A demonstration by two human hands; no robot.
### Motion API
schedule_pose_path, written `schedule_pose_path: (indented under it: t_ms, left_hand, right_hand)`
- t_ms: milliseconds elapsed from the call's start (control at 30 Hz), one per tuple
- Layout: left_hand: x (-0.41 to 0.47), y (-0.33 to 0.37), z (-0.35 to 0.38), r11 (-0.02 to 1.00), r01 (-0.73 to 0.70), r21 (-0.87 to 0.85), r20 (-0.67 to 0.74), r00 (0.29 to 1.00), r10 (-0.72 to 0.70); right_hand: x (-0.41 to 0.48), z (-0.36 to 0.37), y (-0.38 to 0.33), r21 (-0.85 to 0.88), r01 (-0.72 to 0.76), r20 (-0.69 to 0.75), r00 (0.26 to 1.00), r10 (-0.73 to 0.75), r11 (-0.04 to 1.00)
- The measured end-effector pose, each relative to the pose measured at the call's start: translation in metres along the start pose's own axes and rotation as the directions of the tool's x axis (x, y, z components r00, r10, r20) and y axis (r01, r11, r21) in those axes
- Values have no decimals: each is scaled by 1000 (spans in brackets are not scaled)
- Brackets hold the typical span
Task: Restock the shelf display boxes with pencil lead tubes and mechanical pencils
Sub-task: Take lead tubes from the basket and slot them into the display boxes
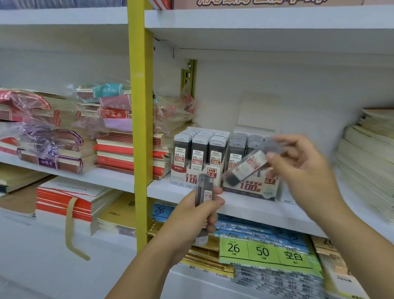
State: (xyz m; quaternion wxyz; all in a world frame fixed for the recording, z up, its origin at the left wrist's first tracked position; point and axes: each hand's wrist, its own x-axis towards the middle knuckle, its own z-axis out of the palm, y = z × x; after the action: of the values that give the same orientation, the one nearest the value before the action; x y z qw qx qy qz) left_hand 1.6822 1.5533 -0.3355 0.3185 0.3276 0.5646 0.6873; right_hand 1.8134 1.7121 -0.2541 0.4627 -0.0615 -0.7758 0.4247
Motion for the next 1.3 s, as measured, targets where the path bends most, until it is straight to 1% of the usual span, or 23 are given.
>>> schedule_pose_path:
  t_ms: [33,67,133,167,233,333,433,600,633,700,767,833,900,933,967,1000,1033,1067,1100,1133,1200,1300]
  left_hand:
    - [0,2,-1,1000,6,-26,5,1000,-6]
    - [1,3,-2,999,4,-44,8,1000,-3]
    - [1,3,-6,999,-19,-43,10,1000,19]
    - [1,3,-8,999,-33,-37,10,999,34]
    - [1,4,-13,997,-60,-38,19,998,61]
    - [2,6,-16,991,-106,-80,42,993,110]
    - [2,7,-18,988,-110,-111,50,992,116]
    - [4,6,-20,984,-109,-144,26,993,114]
    - [4,6,-20,981,-110,-159,19,993,115]
    - [5,5,-20,977,-115,-181,2,993,118]
    - [4,6,-20,975,-119,-190,-7,993,120]
    - [3,6,-19,976,-120,-183,8,992,123]
    - [1,6,-17,980,-115,-162,39,992,123]
    - [0,6,-15,982,-112,-152,60,991,123]
    - [0,6,-13,983,-108,-146,83,989,120]
    - [-1,5,-11,984,-99,-146,109,987,115]
    - [-2,5,-8,985,-88,-147,134,985,108]
    - [-3,4,-5,987,-79,-143,156,982,102]
    - [-4,2,-3,989,-71,-132,174,980,94]
    - [-4,1,-1,991,-61,-118,190,978,83]
    - [-5,-3,-1,994,-34,-100,217,975,55]
    - [-5,-6,-5,995,8,-99,245,969,16]
  right_hand:
    - [7,-1,-5,-47,94,-46,994,-96,994]
    - [14,-1,-9,-125,182,-57,980,-190,975]
    - [27,5,-15,-332,314,4,944,-331,890]
    - [34,9,-15,-407,340,55,936,-349,848]
    - [47,15,-12,-483,320,131,947,-294,815]
    - [66,18,-13,-502,231,134,973,-190,833]
    - [73,18,-15,-500,220,133,975,-177,838]
    - [68,27,-3,-537,155,214,976,-44,829]
    - [66,29,1,-558,166,223,974,-45,813]
    - [62,32,8,-633,200,231,971,-63,748]
    - [57,33,12,-709,197,209,976,-64,677]
    - [50,32,12,-744,191,170,981,-94,640]
    - [37,32,9,-709,215,134,976,-171,671]
    - [27,33,8,-657,222,122,974,-190,720]
    - [17,34,8,-580,209,127,978,-166,787]
    - [7,36,7,-489,165,160,982,-97,857]
    - [-3,38,7,-390,90,217,976,-3,916]
    - [-10,40,8,-301,6,281,956,83,954]
    - [-16,41,10,-240,-58,321,938,135,969]
    - [-19,41,12,-204,-91,324,933,155,975]
    - [-20,37,15,-117,-143,266,949,170,983]
    - [-16,25,18,53,-232,141,965,223,971]
